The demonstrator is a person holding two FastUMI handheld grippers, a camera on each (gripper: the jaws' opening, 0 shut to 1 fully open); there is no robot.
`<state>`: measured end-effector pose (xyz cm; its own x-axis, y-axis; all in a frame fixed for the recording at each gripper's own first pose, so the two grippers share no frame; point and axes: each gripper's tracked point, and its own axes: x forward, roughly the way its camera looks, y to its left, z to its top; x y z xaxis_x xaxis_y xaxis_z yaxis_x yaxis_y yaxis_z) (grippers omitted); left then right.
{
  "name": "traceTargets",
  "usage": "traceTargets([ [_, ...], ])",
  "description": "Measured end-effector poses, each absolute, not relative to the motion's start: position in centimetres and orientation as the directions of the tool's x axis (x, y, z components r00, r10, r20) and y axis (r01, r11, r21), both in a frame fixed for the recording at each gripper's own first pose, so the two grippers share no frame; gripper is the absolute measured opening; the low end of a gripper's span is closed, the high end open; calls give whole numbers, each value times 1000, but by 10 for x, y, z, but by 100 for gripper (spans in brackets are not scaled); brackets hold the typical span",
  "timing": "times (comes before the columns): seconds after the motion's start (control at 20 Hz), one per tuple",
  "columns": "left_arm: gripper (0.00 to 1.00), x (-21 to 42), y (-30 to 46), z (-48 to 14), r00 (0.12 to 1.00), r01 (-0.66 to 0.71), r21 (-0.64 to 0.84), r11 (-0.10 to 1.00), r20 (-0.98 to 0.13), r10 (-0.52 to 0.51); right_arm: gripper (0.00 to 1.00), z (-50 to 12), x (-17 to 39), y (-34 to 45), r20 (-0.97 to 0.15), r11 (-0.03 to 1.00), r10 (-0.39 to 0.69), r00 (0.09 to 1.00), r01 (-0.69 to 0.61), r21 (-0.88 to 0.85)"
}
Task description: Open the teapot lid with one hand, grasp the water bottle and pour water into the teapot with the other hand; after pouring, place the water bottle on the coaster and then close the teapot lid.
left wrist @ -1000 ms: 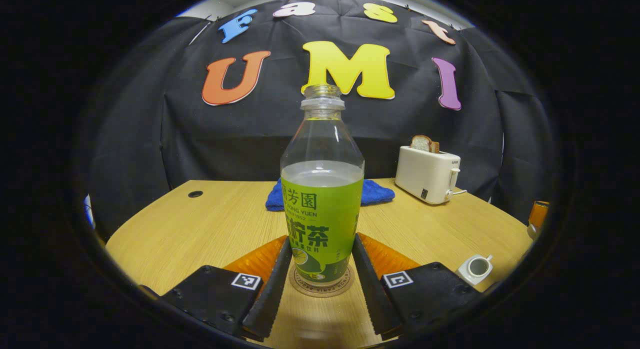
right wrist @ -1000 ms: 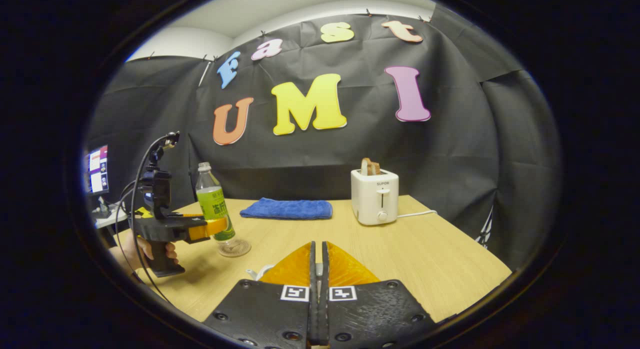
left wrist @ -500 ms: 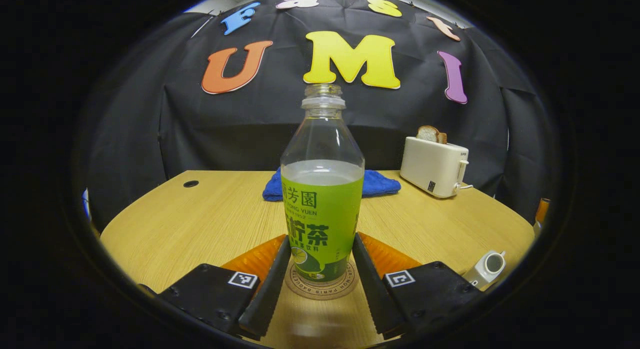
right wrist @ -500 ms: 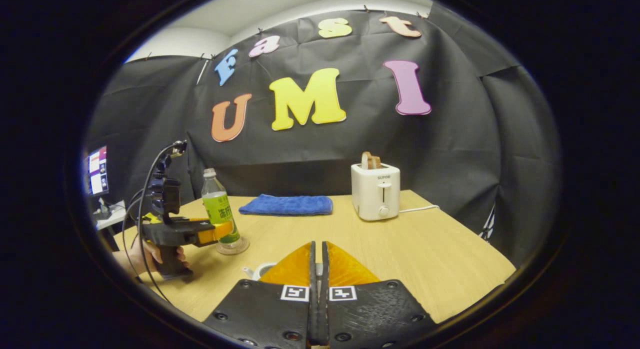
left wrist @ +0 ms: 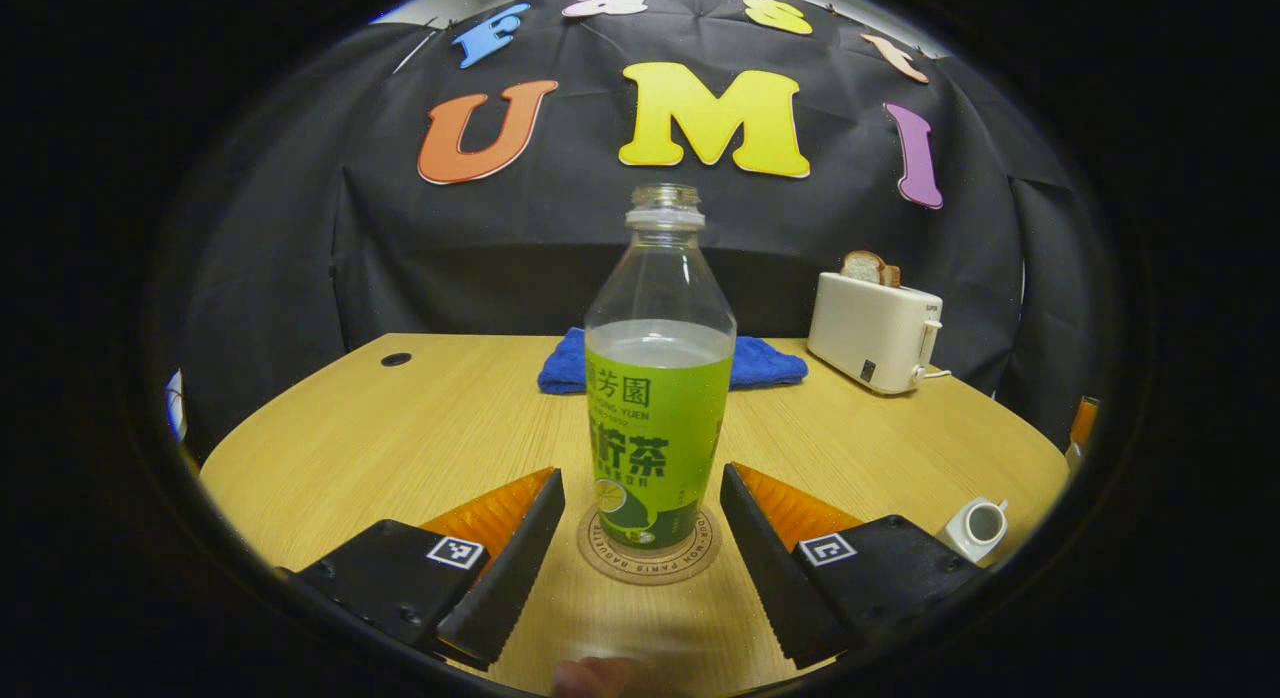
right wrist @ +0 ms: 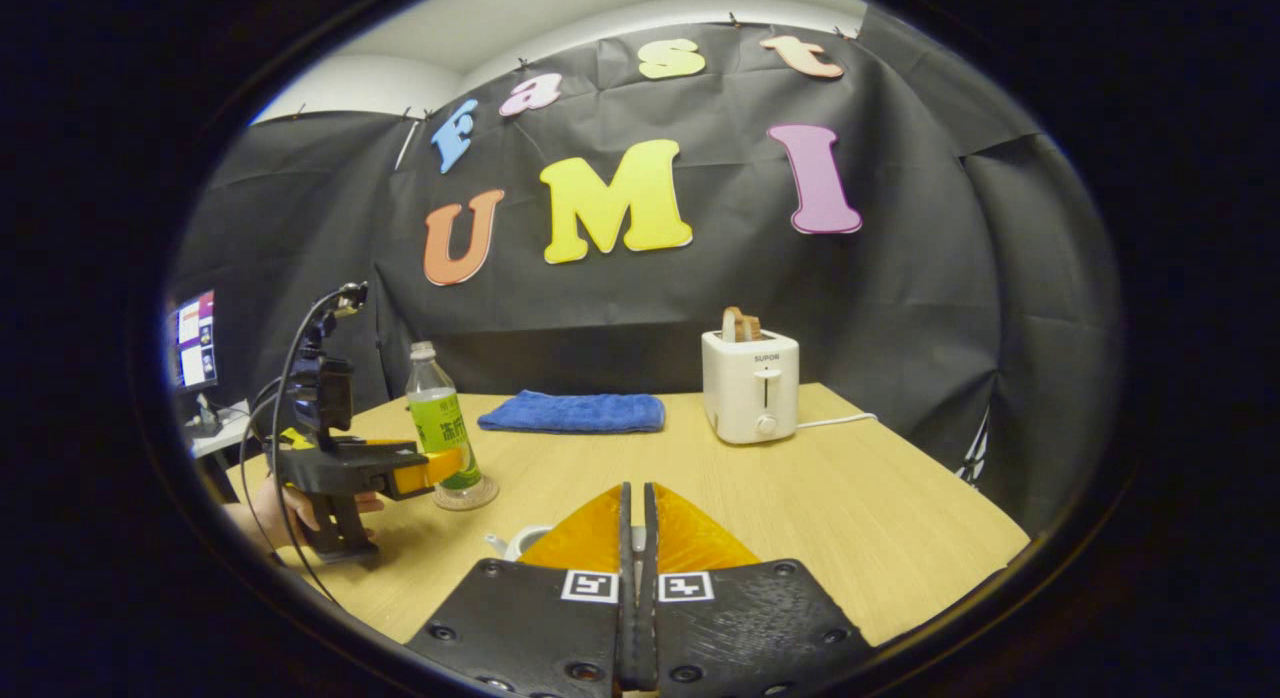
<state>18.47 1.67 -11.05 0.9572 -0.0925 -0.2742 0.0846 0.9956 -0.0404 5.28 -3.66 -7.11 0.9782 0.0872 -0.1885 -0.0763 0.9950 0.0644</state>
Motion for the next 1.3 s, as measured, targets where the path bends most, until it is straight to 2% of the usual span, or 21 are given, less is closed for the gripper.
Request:
traceTargets([
  [0.3, 98, 122, 38, -93, 966, 44, -34, 998, -254, -52, 0, -71, 65, -12, -180, 990, 139, 974, -135, 37],
  [0.75, 98, 43, 83, -70, 983, -87, 7, 996, -159, 87, 0, -80, 90, 35, -150, 971, 237, 960, -239, 7],
  [0.95, 98, 23, 100, -66, 978, -154, 23, 988, -138, 155, 0, -103, 102, 41, -186, 967, 249, 951, -254, -8],
  [1.3, 98, 18, 111, -68, 976, -173, 32, 984, -127, 176, 0, -118, 107, 41, -208, 969, 243, 947, -248, 2],
])
